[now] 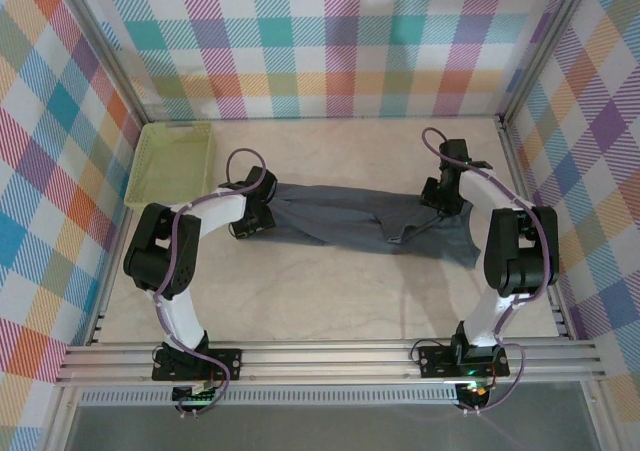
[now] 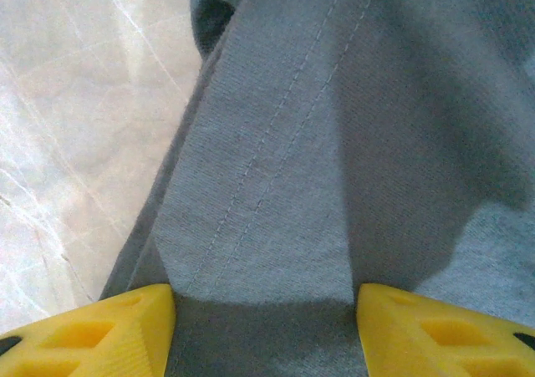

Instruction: Fold the inside-out t-shirt

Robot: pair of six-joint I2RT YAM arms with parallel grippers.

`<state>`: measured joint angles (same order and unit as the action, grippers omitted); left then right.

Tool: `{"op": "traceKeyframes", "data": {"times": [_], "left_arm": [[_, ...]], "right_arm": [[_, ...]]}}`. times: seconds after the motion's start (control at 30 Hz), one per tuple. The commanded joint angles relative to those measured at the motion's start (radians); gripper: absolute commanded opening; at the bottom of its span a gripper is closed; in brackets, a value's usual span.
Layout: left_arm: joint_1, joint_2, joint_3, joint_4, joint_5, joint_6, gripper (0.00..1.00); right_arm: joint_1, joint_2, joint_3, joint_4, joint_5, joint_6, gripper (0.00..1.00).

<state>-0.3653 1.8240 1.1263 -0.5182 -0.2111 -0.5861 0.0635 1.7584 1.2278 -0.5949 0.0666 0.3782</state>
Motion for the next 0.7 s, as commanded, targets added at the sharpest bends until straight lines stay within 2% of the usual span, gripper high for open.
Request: {"op": "traceKeyframes", "data": {"times": [0.0,0.17,0.43,0.67], "left_arm": [[-0.004,-0.015,-0.019,-0.011,-0.007,0.002,0.59],[-0.005,-0.016,-0.019,-0.014,-0.010,0.003,0.59],[-0.004,-0.014,-0.014,-0.015,-0.008,0.005,0.59],[-0.004,-0.014,-0.014,-0.017,-0.011,0.008,0.59]], "right_arm": [[-0.008,-0.001,0.011,-0.021,0.022,0.008,0.39],[-0.028,-0.023,0.006,-0.038,0.097,0.008,0.38],[-0.049,0.023,0.011,-0.035,0.088,0.005,0.32],[-0.050,0.059,0.022,-0.034,0.064,0.005,0.31]]}}
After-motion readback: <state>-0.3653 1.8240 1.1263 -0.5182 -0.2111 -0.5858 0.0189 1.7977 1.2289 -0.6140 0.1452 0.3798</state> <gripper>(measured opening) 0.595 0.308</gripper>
